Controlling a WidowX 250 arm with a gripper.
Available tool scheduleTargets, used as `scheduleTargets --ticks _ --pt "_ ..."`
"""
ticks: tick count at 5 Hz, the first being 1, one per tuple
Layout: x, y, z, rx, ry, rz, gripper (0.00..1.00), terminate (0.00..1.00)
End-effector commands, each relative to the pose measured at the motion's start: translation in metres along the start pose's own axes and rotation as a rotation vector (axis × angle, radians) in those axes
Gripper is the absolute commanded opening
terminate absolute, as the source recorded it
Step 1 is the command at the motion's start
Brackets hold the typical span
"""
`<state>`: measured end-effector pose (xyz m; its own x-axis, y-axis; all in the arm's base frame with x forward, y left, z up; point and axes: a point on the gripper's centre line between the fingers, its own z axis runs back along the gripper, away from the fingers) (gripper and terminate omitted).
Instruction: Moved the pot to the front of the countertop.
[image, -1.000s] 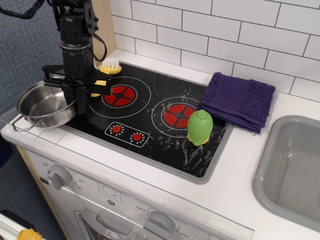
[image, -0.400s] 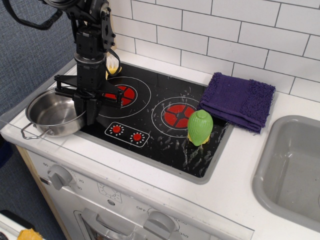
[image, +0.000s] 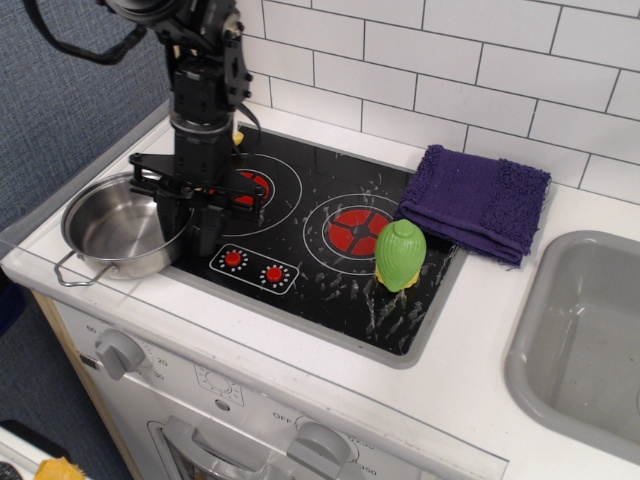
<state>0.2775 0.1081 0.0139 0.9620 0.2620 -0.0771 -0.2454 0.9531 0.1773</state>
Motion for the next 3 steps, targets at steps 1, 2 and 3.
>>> scheduleTargets --ticks 1,2,3 --pt "-0.0054 -0.0037 0.0497 -0.121 -0.12 -0.067 1.0 0.0" --pt "-0.007 -0.002 0.0553 -0.172 -0.132 -0.129 1.0 0.0" --pt "-0.0034 -0.005 0.0512 -0.135 -0.113 -0.172 1.0 0.0"
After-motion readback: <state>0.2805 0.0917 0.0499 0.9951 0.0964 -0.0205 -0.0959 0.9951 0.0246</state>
